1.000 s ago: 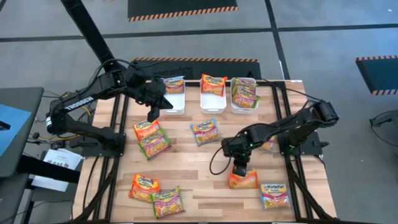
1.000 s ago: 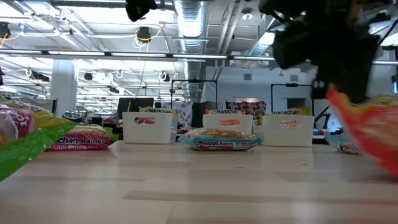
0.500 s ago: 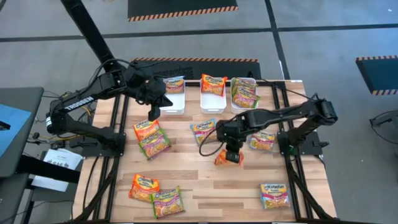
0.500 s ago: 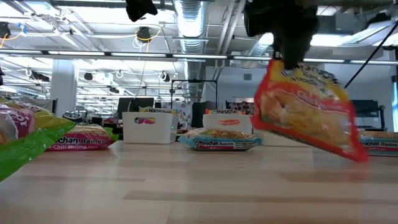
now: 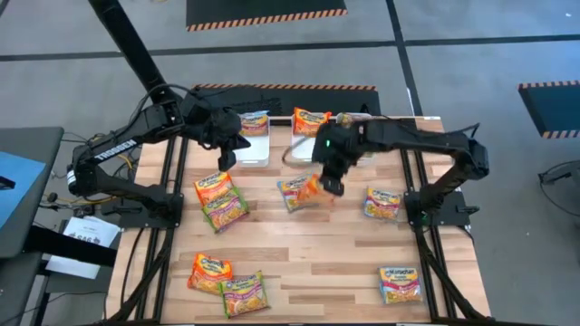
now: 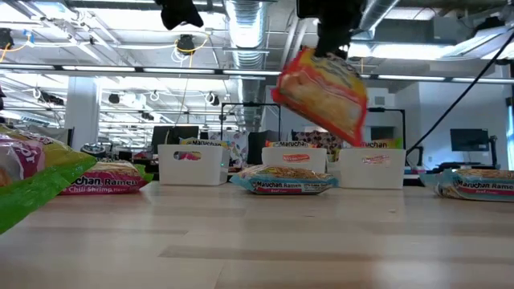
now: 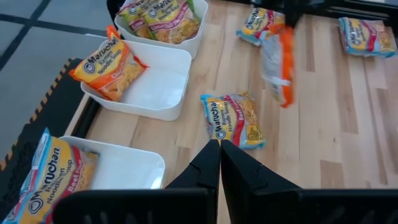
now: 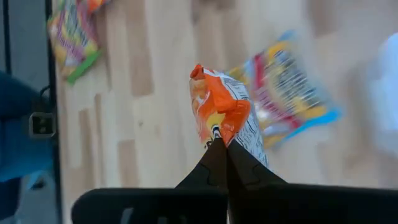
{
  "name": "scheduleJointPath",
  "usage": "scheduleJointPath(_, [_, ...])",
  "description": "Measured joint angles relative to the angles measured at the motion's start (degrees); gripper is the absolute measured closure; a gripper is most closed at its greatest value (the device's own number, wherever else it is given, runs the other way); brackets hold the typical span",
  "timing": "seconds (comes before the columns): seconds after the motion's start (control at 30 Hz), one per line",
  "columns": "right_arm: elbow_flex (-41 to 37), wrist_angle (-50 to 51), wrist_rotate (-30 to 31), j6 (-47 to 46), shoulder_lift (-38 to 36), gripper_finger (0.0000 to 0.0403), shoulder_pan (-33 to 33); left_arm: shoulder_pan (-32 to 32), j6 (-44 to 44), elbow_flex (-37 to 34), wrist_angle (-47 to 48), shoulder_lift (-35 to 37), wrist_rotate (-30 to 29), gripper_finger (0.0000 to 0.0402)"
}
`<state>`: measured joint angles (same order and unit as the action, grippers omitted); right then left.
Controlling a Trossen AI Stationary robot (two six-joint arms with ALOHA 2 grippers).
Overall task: Sort Maruchan noodles
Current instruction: Put the orange noodle pack into the middle white bin
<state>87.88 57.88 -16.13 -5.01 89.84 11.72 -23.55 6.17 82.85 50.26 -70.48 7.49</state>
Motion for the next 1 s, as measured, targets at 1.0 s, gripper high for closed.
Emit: scheduleJointPath(1.0, [9.9,-21.0,5.9,26.5,2.6,0.0400,31.9,-7.1,-11.2,0.0,-1.8,0.0,-6.8,0.0401])
